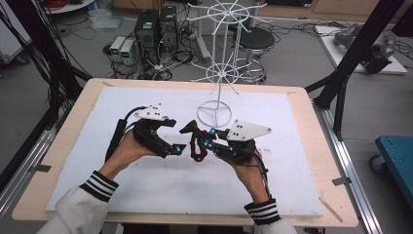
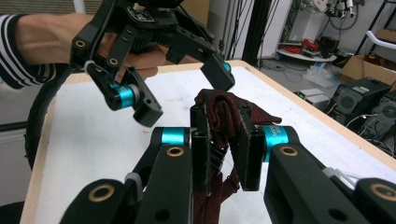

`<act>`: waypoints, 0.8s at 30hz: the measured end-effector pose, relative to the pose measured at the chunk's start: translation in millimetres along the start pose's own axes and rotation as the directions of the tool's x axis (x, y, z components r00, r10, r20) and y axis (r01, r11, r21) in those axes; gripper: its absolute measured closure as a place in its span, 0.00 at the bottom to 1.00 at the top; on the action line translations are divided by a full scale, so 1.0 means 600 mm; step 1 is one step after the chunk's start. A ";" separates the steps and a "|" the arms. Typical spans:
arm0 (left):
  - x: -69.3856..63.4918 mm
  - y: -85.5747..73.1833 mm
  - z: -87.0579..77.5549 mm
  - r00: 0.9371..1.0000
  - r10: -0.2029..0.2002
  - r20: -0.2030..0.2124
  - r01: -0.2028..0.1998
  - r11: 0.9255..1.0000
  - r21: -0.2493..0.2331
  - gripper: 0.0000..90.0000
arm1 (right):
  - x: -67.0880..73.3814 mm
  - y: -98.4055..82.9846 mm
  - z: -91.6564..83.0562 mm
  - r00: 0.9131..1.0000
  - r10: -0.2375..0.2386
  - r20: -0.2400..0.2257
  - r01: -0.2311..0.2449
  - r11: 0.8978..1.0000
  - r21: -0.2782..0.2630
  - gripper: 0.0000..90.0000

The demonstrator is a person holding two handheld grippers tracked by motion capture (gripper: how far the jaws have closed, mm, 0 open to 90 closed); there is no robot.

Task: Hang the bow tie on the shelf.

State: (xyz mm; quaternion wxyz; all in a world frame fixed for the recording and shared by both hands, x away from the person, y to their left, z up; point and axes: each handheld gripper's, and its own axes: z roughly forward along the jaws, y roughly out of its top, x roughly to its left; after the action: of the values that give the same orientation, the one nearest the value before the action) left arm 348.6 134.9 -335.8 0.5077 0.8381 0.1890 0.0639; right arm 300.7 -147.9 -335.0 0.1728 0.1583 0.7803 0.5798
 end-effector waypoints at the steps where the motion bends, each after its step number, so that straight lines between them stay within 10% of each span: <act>1: 0.000 -0.001 -0.001 1.000 -0.005 0.007 0.005 1.000 0.000 0.02 | -0.001 0.000 -0.001 1.000 0.004 0.000 -0.004 1.000 -0.003 0.88; 24: 0.005 -0.075 -0.082 0.995 -0.006 -0.100 -0.004 0.995 -0.100 0.02 | -0.041 0.026 -0.017 0.999 0.037 0.010 -0.036 0.997 -0.064 0.88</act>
State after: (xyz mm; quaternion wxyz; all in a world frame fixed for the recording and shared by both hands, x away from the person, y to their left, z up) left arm 325.5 195.4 -351.9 0.5391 0.8071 0.2114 0.1150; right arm 318.7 -163.3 -315.3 0.1716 0.1702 0.7573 0.6067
